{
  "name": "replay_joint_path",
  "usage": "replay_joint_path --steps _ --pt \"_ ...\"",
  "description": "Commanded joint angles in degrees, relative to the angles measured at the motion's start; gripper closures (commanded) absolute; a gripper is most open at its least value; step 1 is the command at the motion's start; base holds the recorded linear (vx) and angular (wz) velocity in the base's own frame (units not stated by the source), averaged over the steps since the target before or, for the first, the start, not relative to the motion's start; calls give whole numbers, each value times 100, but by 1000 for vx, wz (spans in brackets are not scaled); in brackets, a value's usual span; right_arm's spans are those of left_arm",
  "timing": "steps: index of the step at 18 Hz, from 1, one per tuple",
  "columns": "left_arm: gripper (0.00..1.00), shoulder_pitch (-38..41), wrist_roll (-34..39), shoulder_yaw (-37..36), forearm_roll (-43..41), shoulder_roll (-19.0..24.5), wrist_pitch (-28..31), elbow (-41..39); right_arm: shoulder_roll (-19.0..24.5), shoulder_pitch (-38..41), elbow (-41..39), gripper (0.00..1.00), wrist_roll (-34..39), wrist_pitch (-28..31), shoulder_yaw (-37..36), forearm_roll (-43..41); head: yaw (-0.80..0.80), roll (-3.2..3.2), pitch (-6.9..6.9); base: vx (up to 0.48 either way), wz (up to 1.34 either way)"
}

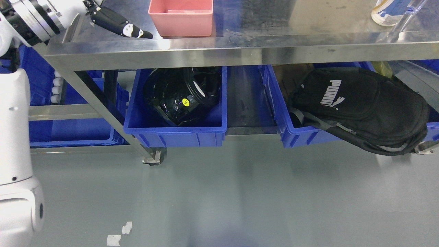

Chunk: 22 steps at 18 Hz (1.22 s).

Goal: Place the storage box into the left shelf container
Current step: 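Raise the left hand up toward the pink box on the shelf top, then close the left hand fingers around the pink box's edge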

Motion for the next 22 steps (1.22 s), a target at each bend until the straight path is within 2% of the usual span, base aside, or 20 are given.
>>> replay_joint_path --steps 1,4,9,13,18,22 --pt "3 -720 -189 -1220 -721 315 3 1057 -100 -18 -100 0 4 31 1 -123 0 0 0 0 0" --pt "2 -914 -277 -1281 -826 -28 -6 1313 -100 -26 -100 0 -5 31 -8 -123 0 0 -1 0 0" --pt "2 -1274 -339 -1466 -1291 -880 -50 2103 -100 -18 -100 0 4 31 1 -123 0 0 -1 0 0" --pt "3 -1318 -278 -1440 -1898 -1206 -58 2543 -100 -18 -100 0 -5 22 1 -123 0 0 -1 0 0" --pt "4 -1441 -76 -1387 -2031 -1654 -76 2948 -100 -27 -100 0 4 31 1 -123 0 0 -1 0 0" --pt "5 -1652 -67 -1422 -2355 -1743 -76 3282 -100 -27 -100 0 4 31 1 -123 0 0 -1 0 0"
